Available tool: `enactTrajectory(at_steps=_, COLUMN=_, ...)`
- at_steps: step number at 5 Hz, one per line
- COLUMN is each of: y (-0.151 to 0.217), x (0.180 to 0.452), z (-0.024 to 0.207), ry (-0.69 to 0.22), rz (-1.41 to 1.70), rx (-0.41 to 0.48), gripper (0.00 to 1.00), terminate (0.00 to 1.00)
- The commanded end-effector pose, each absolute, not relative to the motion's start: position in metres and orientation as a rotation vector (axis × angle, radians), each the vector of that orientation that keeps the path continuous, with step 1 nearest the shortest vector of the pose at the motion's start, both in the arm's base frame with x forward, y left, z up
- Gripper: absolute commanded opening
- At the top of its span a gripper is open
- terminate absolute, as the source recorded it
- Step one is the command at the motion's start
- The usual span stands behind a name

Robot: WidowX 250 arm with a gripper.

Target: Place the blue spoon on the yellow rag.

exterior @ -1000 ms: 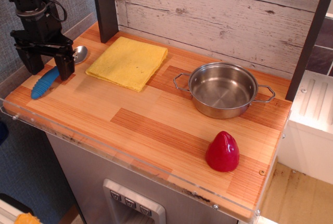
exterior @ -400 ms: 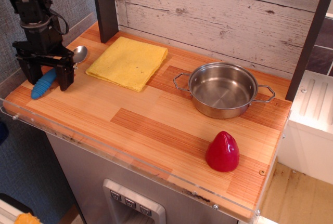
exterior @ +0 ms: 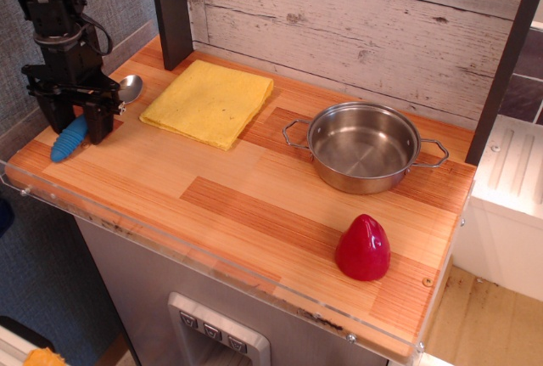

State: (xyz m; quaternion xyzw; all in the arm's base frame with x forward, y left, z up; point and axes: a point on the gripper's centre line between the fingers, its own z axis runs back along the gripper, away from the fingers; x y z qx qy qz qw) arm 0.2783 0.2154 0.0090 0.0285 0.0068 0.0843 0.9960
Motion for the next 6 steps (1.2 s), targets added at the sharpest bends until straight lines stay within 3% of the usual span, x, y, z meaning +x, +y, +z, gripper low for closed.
enactTrajectory(at_steps=1, y=0.212, x=0.275, z=0.043, ry=-0.069, rz=0.168, rx=0.114, gripper=0.0, terminate=0.0)
enactTrajectory(at_steps=2, y=0.199, x=0.279, z=0.08, ry=-0.152, rz=0.193, rx=0.122, gripper=0.0, terminate=0.0)
enactTrajectory(at_steps=3, y=0.172, x=0.298, z=0.103, ry=-0.199, rz=0.171, rx=0.069, gripper=0.0, terminate=0.0)
enactTrajectory(at_steps=4, y=0.139, x=0.322, z=0.097, ry=-0.194, rz=0.094, rx=0.022, gripper=0.0, terminate=0.0)
enactTrajectory(at_steps=6, y=0.123, x=0.351, z=0.064, ry=-0.132, rz=0.118, rx=0.012, gripper=0.0, terminate=0.0)
